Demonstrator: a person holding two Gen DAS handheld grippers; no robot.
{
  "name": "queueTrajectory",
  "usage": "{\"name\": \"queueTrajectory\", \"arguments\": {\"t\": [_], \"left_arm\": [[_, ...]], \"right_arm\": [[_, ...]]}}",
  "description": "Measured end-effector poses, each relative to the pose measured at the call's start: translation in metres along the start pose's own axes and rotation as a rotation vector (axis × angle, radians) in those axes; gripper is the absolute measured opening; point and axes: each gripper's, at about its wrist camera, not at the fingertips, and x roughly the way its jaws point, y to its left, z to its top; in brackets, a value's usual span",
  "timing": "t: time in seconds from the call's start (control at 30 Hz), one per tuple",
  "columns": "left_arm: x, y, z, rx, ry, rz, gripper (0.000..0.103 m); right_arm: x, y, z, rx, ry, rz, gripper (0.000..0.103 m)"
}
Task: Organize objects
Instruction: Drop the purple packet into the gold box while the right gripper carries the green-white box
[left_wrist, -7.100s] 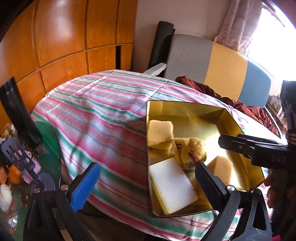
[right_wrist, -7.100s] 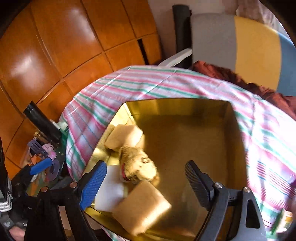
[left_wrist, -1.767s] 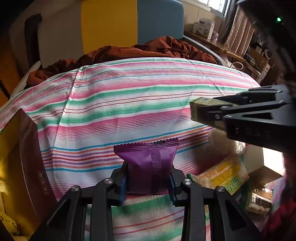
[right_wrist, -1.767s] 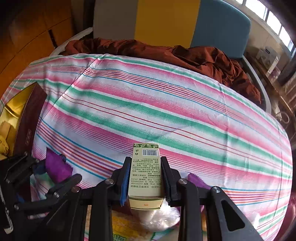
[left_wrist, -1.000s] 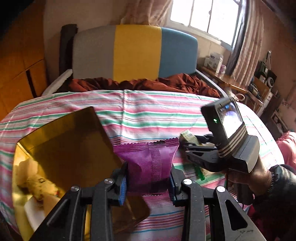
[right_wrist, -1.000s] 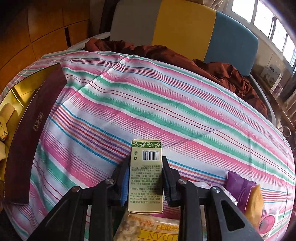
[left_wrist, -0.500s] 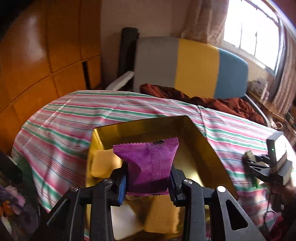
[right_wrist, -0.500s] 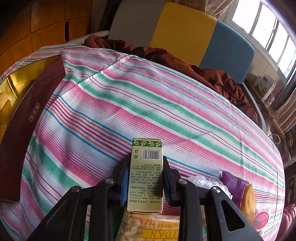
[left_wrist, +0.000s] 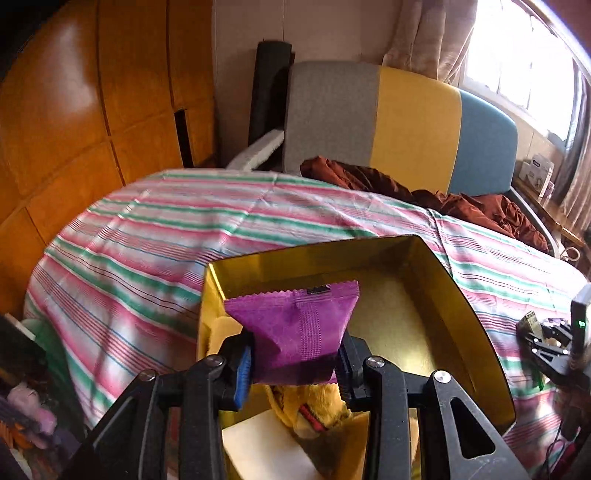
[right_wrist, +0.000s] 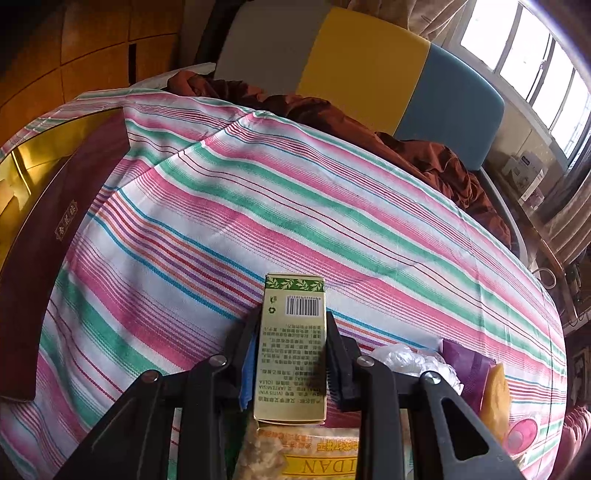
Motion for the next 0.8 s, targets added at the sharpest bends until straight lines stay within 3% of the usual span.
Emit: {"name": "queueTrajectory", "arguments": {"t": [0.37,0.5,0.67,0.8], "left_arm": [[0.082,0.015,0.037,-0.085,0.157,-0.027,0.036],[0.1,0.017,0.038,-0.087,0.207,-0.018,0.043],[0.105,0.021,0.035,-0.092,0.219,0.001,0.044],[0.086,0.027,0.032,-0.107,0.177,-0.007,0.048]], "right_arm": [[0.0,0.002,0.001,-0.01,0.0,0.001,0.03],[0.0,0.002,0.001,-0.011,0.0,0.001,0.03],[0.0,0.002,0.001,-0.009,-0.001,0.0,0.03],[0.001,0.002,0.002,-0.01,-0.002,-0.002,0.03]]}}
